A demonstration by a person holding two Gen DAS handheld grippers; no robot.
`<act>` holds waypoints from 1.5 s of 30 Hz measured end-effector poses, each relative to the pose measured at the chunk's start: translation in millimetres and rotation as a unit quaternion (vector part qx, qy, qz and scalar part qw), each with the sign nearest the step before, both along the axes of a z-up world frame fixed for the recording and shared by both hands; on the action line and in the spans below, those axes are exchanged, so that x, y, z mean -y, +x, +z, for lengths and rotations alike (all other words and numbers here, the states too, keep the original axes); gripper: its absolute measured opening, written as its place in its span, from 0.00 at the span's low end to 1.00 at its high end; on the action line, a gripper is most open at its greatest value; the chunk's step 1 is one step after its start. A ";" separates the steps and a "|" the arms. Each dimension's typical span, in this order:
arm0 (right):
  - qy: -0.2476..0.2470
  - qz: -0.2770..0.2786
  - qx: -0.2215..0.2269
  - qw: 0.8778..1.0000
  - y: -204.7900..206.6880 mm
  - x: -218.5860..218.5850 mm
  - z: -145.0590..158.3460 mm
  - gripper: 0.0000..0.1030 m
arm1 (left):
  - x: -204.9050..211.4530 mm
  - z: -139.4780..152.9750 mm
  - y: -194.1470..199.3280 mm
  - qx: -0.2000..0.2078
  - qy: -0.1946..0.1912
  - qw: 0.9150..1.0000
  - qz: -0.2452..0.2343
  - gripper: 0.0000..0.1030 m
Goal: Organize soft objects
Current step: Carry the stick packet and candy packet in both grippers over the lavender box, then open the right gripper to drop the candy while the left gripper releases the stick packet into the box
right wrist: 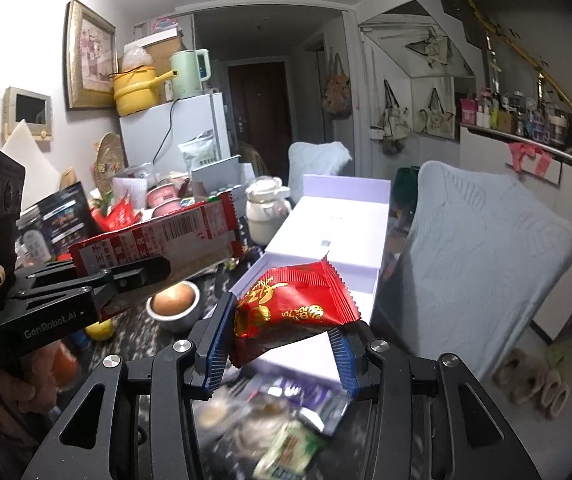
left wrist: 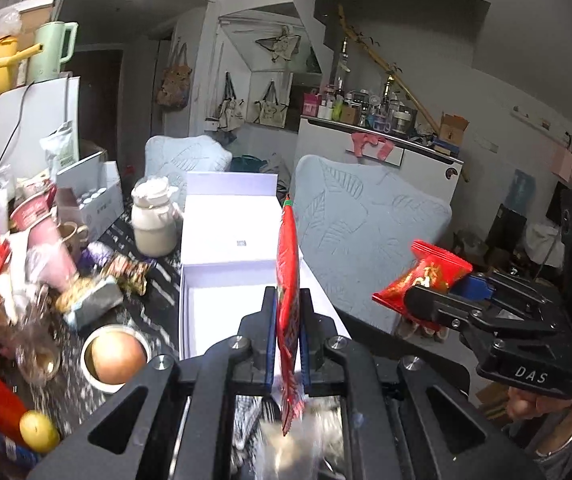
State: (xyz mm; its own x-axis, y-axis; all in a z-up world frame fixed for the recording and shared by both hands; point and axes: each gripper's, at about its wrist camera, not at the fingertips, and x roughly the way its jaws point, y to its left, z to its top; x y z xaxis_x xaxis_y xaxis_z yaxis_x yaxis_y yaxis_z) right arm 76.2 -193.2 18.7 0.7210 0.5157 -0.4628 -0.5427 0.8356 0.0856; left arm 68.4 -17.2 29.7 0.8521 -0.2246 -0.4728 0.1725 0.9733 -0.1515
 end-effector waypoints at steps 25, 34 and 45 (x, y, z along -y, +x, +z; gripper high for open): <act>-0.051 -0.007 -0.048 0.998 153.1 -53.1 -8.4 0.43 | -25.6 -30.9 154.8 -0.075 0.024 0.997 0.025 0.09; -0.072 -0.010 -0.095 0.993 181.8 -62.6 -40.5 0.44 | -24.0 -62.3 183.8 -0.119 0.041 0.991 0.037 0.09; -0.108 -0.024 -0.119 0.987 193.6 -65.2 -70.6 0.44 | -20.8 -96.8 198.0 -0.170 0.062 0.982 0.047 0.09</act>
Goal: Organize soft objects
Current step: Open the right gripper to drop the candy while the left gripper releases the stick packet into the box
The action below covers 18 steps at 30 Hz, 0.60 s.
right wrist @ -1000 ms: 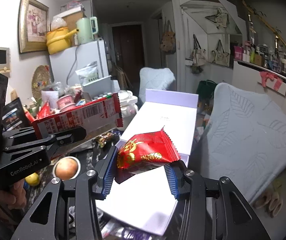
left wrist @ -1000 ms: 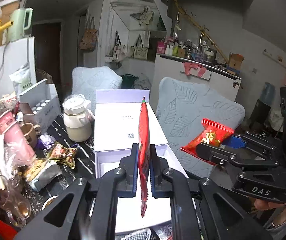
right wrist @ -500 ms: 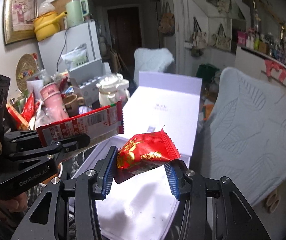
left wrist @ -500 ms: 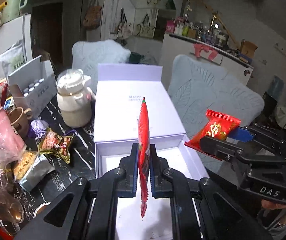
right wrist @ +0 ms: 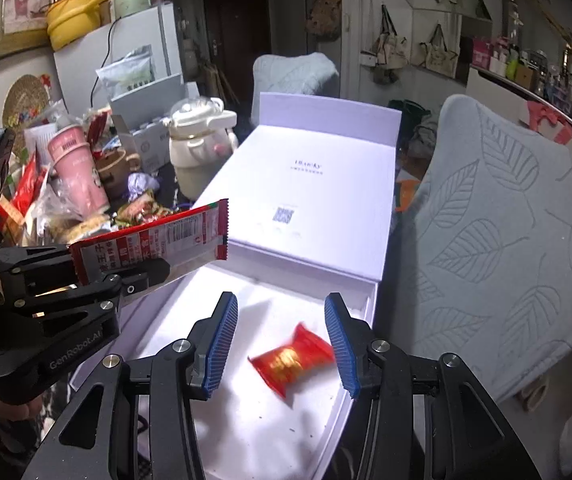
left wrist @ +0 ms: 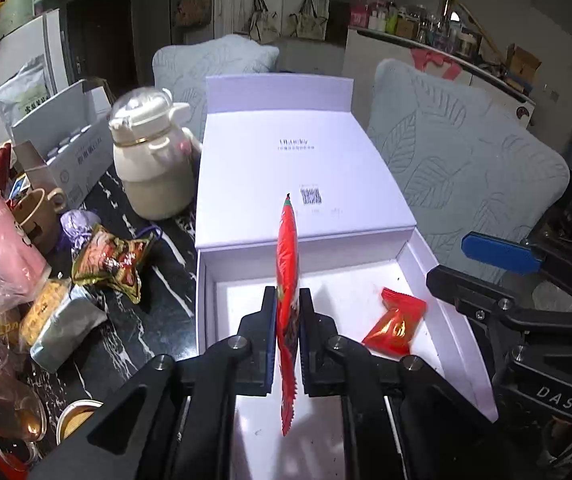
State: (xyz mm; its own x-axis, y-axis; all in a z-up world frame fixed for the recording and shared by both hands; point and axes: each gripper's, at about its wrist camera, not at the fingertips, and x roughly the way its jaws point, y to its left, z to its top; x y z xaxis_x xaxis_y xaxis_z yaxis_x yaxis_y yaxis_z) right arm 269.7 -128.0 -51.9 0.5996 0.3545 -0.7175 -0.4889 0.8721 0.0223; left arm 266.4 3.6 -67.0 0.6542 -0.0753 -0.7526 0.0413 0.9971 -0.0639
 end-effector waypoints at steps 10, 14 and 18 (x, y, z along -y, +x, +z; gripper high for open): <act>-0.016 -0.018 -0.010 1.000 -2.3 6.2 -4.1 0.62 | -0.7 -18.2 3.8 -0.049 0.027 0.998 0.027 0.10; -0.016 -0.021 -0.012 1.000 -5.6 8.7 -2.6 0.63 | 0.6 -15.7 0.1 -0.052 0.037 0.998 0.027 0.10; -0.016 -0.023 -0.012 1.000 -9.3 10.2 1.9 0.63 | 1.6 -13.0 -3.8 -0.056 0.041 0.997 0.029 0.10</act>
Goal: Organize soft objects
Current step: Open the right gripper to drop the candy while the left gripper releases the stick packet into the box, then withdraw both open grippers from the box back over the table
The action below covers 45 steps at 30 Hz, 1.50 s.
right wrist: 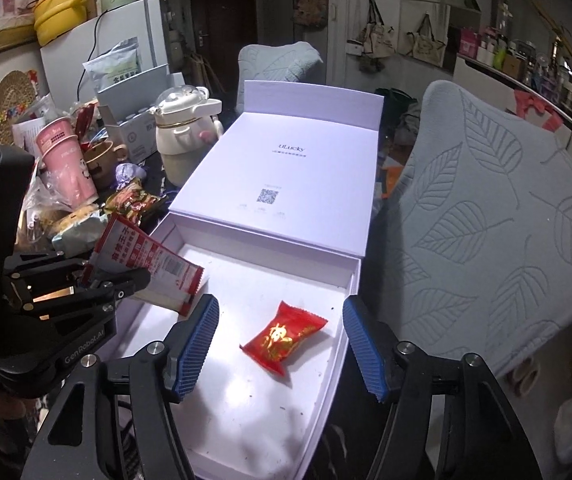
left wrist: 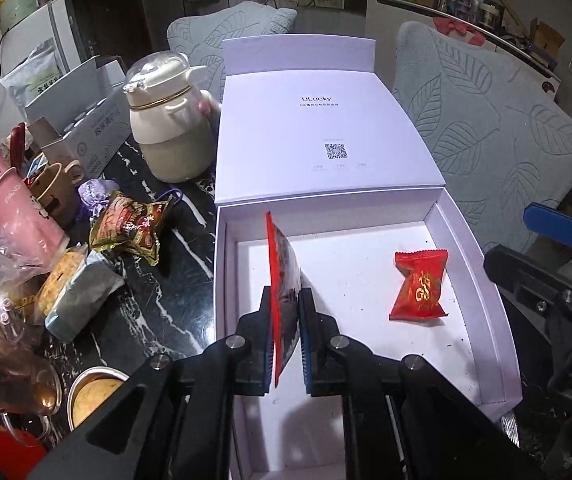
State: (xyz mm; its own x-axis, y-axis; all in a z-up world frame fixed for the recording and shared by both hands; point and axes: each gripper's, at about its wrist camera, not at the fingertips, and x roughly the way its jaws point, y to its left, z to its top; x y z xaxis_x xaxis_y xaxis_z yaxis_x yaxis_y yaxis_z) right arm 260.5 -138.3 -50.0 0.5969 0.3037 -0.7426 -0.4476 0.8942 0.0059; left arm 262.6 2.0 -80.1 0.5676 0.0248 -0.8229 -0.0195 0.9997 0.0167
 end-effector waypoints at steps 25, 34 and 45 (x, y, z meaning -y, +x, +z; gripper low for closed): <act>0.026 -0.002 0.076 0.997 -66.4 21.3 81.5 0.63 | 14.4 105.4 -70.9 0.104 0.018 0.994 -0.004 0.10; 0.046 0.002 0.110 0.993 -110.4 34.4 108.3 0.69 | 19.7 134.8 -113.0 0.137 0.017 0.990 -0.006 0.11; 0.063 0.007 0.145 0.987 -166.2 52.3 122.7 0.78 | 28.0 152.8 -174.7 0.201 0.007 0.979 -0.013 1.00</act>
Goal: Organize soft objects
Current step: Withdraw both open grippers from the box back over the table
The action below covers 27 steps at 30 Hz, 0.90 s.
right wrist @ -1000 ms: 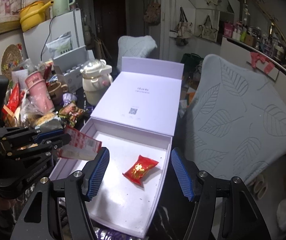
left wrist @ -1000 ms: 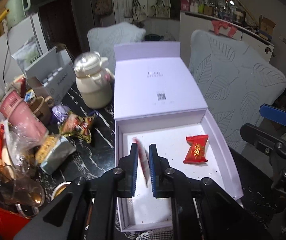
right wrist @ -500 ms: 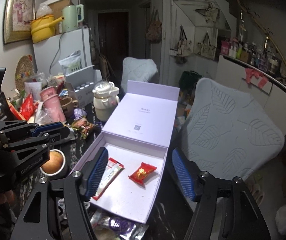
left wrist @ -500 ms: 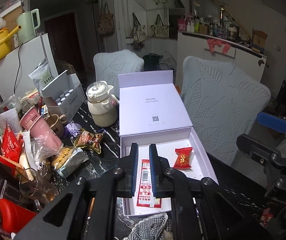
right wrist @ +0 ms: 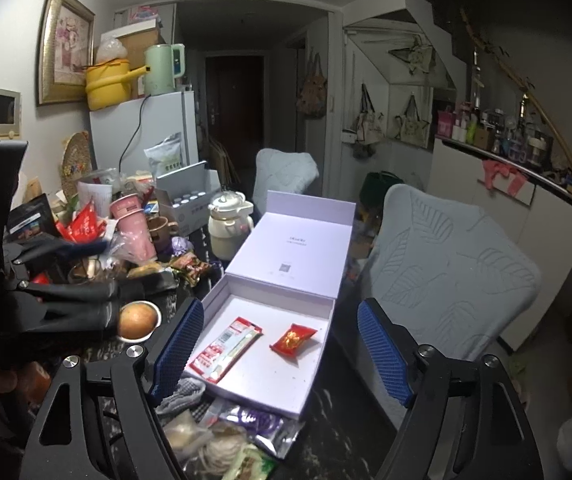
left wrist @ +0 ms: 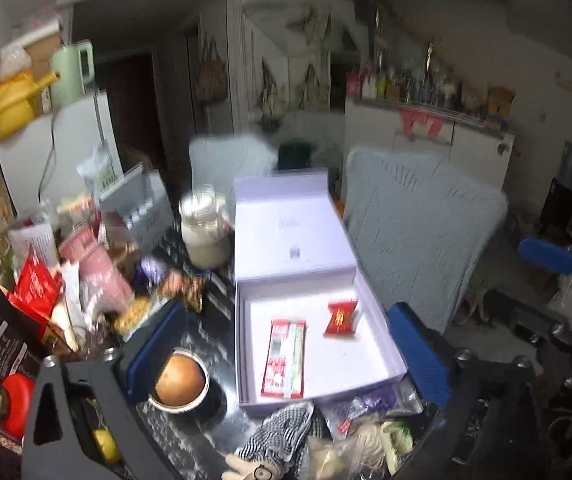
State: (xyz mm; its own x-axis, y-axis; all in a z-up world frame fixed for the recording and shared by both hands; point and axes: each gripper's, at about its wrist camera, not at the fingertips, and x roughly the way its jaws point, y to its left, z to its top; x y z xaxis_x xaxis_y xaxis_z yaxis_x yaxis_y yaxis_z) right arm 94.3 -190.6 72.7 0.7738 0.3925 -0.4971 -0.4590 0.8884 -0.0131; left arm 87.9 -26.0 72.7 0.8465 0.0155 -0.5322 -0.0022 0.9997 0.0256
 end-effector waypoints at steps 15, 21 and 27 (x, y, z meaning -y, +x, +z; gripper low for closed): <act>0.018 -0.010 0.000 1.000 -49.4 27.1 -15.5 0.78 | 10.8 -9.3 -52.3 -0.006 0.009 1.000 -0.009 1.00; 0.019 -0.016 -0.009 1.000 -62.9 32.2 -27.8 0.78 | 11.9 -19.7 -69.7 -0.017 -0.009 1.000 -0.018 1.00; 0.023 -0.024 -0.021 0.999 -74.1 35.8 -41.4 0.78 | 12.6 -29.4 -86.6 -0.020 -0.002 1.000 -0.013 1.00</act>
State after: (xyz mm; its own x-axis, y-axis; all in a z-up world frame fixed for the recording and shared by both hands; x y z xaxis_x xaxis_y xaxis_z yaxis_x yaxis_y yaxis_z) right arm 20.2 -226.3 31.3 0.7719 0.3784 -0.5109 -0.4144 0.9089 0.0470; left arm 1.3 -38.6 43.3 0.8243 -0.0085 -0.5661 0.0245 0.9995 0.0207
